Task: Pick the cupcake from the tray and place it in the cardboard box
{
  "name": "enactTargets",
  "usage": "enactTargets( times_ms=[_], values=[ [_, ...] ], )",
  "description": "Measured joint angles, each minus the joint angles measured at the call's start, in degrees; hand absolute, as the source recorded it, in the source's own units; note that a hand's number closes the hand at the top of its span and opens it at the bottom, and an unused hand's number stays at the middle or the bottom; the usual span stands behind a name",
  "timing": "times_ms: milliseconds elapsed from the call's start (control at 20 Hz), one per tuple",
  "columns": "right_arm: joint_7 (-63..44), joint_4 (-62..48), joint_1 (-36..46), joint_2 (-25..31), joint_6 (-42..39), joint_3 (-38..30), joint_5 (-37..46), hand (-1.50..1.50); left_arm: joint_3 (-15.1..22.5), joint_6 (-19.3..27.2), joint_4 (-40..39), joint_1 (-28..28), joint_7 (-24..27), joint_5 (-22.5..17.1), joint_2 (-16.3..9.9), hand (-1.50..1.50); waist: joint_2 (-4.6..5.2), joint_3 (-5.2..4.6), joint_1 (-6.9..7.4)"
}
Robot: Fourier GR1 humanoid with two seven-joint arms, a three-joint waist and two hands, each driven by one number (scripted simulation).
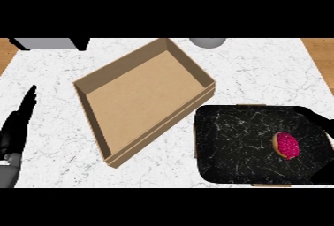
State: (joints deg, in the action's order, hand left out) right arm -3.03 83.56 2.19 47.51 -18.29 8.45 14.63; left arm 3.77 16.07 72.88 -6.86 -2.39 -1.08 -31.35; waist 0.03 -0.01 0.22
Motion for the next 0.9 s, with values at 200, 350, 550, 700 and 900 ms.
enactTargets(
  times_ms=[200, 350, 550, 700, 900],
  values=[
    [0.16, -1.06, 0.86, -2.99, -1.51, -1.07, 3.47, -1.50, -0.95, -0.27, 2.94, 2.08, -0.61, 2.19, 1.51, 0.00, -0.05, 0.01, -0.04],
    [0.09, -1.68, 1.42, -5.04, -2.71, -1.94, 5.66, -1.50, -2.08, -1.07, 3.45, 2.22, -1.14, 3.56, 2.34, 0.00, -0.05, 0.02, -0.12],
    [0.89, -0.31, 0.67, -7.41, -4.05, -3.65, 6.97, -1.50, -3.70, -2.20, 3.50, 2.97, -0.84, 4.83, 3.51, 0.00, -0.06, 0.02, -0.20],
    [1.36, 2.12, -0.26, -8.46, -5.69, -4.83, 6.71, -1.50, -4.91, -3.70, 3.94, 2.77, -1.35, 5.08, 3.49, 0.00, -0.08, 0.01, -0.28],
    [0.96, 5.98, -1.02, -10.19, -7.83, -6.23, 7.14, -1.50, -5.95, -4.50, 5.23, 3.14, -1.91, 6.58, 4.28, 0.00, -0.09, 0.00, -0.29]
  ],
)
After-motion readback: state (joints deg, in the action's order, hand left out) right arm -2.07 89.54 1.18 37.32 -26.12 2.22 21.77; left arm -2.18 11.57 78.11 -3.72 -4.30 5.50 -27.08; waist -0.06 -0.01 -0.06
